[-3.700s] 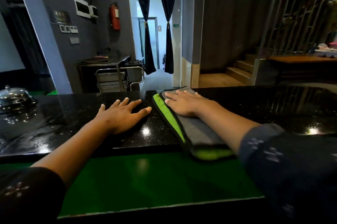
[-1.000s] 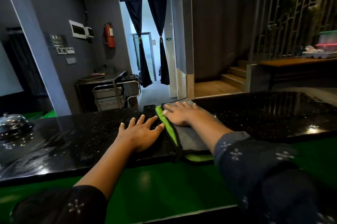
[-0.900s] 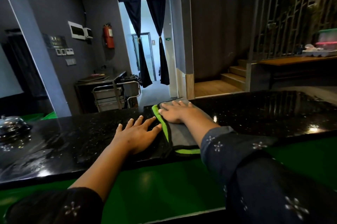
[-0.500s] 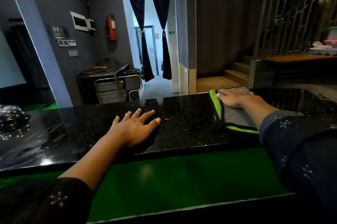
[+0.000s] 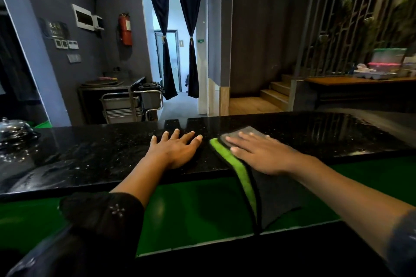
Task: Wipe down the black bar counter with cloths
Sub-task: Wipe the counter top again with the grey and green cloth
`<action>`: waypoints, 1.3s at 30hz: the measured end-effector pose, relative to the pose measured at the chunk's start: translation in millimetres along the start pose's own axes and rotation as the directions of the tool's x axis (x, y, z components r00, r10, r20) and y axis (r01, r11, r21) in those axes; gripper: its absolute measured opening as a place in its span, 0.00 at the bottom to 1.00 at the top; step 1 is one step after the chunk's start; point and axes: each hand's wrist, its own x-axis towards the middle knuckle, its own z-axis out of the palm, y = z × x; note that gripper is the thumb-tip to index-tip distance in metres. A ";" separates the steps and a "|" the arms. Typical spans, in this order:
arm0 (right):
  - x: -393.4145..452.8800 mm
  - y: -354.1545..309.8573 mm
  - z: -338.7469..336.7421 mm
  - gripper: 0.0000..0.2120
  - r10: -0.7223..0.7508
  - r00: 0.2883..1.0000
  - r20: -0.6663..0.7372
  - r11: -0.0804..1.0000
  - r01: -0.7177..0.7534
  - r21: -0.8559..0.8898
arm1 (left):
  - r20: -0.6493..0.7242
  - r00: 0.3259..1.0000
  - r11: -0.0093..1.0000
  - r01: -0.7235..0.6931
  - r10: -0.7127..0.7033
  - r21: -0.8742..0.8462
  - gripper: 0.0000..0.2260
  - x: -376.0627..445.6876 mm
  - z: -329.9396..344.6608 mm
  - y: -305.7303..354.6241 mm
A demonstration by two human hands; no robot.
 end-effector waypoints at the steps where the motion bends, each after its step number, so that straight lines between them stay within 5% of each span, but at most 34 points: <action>1: -11.5 14.9 -2.8 0.25 0.041 0.999 -0.016 0.999 -0.041 -0.003 | 0.002 1.000 1.000 -0.006 0.006 -0.004 0.30 -1.3 -0.4 -0.3; 6: -5.1 74.6 -17.9 0.27 0.324 0.946 -0.009 0.946 -0.324 0.001 | 0.014 1.000 1.000 -0.019 0.019 0.003 0.33 -4.7 -0.4 3.4; 10: 27.8 52.2 -13.5 0.31 0.426 0.903 -0.052 0.904 -0.427 -0.012 | 0.020 1.000 1.000 -0.015 0.014 0.027 0.34 -2.5 -4.4 3.5; 18: -42.5 -11.8 13.3 0.26 0.150 0.987 -0.063 0.988 -0.151 -0.026 | -0.001 0.998 0.998 -0.059 0.059 0.007 0.35 0.5 -0.5 -5.0; 23: -67.8 25.0 4.7 0.26 0.226 0.973 -0.053 0.974 -0.225 0.039 | -0.051 0.996 0.997 -0.077 0.078 0.018 0.34 3.4 3.6 -3.6; 34: 22.6 32.3 -14.4 0.26 0.336 0.941 -0.034 0.942 -0.334 0.042 | -0.167 0.982 0.995 -0.083 0.091 0.059 0.30 -6.5 -3.2 10.9; 39: -13.8 33.1 -5.6 0.26 0.173 0.984 -0.037 0.982 -0.169 0.087 | -0.147 0.981 0.987 -0.113 0.129 0.115 0.20 -6.1 -10.7 35.2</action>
